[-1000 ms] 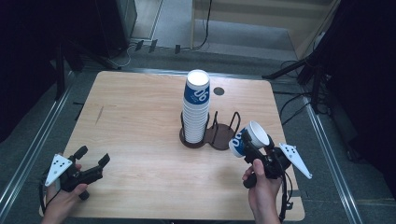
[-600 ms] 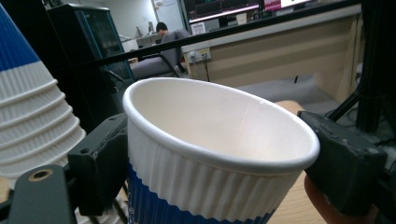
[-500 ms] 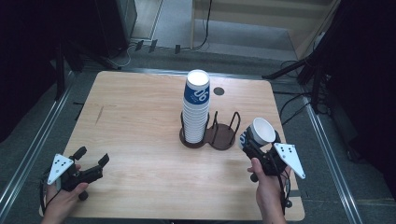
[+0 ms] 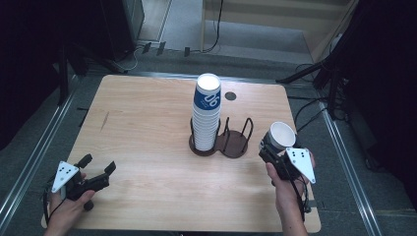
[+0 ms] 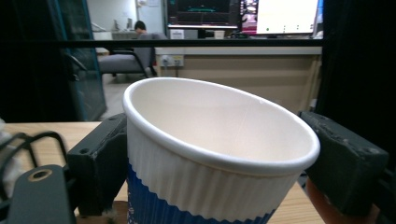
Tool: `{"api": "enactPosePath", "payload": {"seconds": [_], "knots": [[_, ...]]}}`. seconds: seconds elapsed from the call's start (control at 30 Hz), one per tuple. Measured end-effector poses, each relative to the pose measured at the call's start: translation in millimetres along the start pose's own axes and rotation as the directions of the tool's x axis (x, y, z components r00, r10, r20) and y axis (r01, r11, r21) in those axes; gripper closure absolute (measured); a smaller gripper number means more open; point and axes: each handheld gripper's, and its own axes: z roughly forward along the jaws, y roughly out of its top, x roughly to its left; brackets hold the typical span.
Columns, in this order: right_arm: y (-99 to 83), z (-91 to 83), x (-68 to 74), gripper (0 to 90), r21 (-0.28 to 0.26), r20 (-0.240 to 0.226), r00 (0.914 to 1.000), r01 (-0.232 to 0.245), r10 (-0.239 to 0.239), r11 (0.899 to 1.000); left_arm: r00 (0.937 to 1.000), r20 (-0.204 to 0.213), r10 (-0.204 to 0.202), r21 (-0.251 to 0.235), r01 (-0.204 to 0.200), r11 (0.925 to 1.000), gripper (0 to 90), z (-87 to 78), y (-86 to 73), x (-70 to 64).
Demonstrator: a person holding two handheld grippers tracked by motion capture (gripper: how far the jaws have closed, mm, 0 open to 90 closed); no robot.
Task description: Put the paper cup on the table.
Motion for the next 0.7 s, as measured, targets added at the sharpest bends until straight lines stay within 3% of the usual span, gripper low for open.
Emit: {"api": "enactPosePath", "payload": {"seconds": [0.1, 0.2, 0.27, 0.43, 0.6, 0.7], "knots": [[-6.9, 7.6, -2.5, 14.0, 0.012, -0.001, 1.0, 0.009, -0.009, 1.0, 1.0, -0.006, 0.003, 0.002, -0.003, 1.0, 8.8, 0.6, 0.1, -0.5], [-13.4, 13.7, -2.2, 14.0, -0.004, -0.015, 0.9975, 0.069, -0.069, 0.998, 0.9997, -0.021, -0.007, 0.0, 0.007, 1.0, 8.8, 0.5, 0.1, -0.4], [-17.0, 18.1, -1.9, 14.1, -0.003, -0.02, 0.9965, 0.081, -0.081, 0.997, 0.9995, -0.029, -0.013, -0.003, 0.013, 0.9999, 8.8, 0.0, 0.0, 0.1], [-24.1, 29.9, -2.6, 14.1, 0.009, 0.002, 0.9933, 0.116, -0.116, 0.993, 0.9988, -0.036, -0.033, -0.016, 0.032, 0.9994, 8.8, -0.8, -0.4, 1.4], [-35.8, 41.8, -3.6, 14.1, 0.028, 0.017, 0.9845, 0.174, -0.175, 0.984, 0.9984, -0.04, -0.039, -0.014, 0.039, 0.9991, 8.8, -0.7, -0.3, 1.9], [-42.8, 48.5, -4.6, 14.1, 0.049, 0.012, 0.979, 0.203, -0.204, 0.978, 0.9976, -0.024, -0.065, 0.006, 0.065, 0.9979, 8.8, -0.5, -0.3, 2.4]]}}
